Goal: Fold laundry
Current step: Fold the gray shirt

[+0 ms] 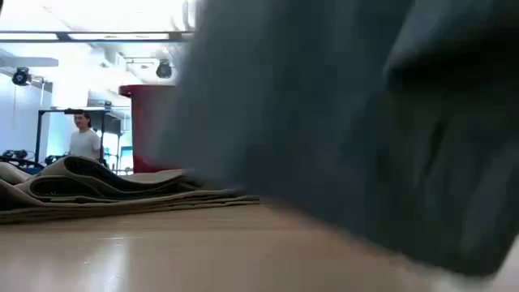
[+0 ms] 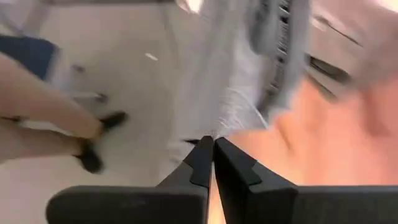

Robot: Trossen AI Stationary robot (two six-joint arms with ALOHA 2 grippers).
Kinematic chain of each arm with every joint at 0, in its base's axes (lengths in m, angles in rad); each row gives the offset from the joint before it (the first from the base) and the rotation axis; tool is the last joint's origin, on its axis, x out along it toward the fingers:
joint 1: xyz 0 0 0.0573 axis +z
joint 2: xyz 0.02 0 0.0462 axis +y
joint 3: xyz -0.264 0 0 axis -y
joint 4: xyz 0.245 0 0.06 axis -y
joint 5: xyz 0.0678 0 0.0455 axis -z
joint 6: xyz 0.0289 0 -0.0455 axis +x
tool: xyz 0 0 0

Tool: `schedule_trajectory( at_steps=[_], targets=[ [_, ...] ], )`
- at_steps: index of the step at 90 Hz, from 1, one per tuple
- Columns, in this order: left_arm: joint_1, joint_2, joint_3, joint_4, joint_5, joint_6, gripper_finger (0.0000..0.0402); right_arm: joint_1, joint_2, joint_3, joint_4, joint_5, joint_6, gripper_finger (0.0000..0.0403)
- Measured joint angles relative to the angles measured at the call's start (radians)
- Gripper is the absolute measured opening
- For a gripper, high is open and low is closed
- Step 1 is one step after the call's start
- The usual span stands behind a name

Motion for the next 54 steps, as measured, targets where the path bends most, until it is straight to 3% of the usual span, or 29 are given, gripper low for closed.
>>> schedule_trajectory(
  at_steps=[20, 37, 47, 54],
  targets=[
    [0.171, -0.003, -0.014, -0.217, 0.012, 0.116, 0.0, -0.23, -0.012, -0.024, -0.11, -0.013, -0.119, 0.0],
    [0.334, 0.002, -0.024, -0.386, 0.087, 0.268, 0.0, -0.415, -0.053, -0.168, -0.088, -0.04, -0.215, 0.0],
    [0.435, 0.005, -0.085, -0.434, 0.139, 0.419, 0.0, -0.468, -0.146, -0.345, 0.078, -0.016, -0.246, 0.0],
    [0.503, 0.004, -0.16, -0.432, 0.191, 0.503, 0.0, -0.512, -0.239, -0.51, 0.289, -0.165, -0.282, 0.0]
  ],
)
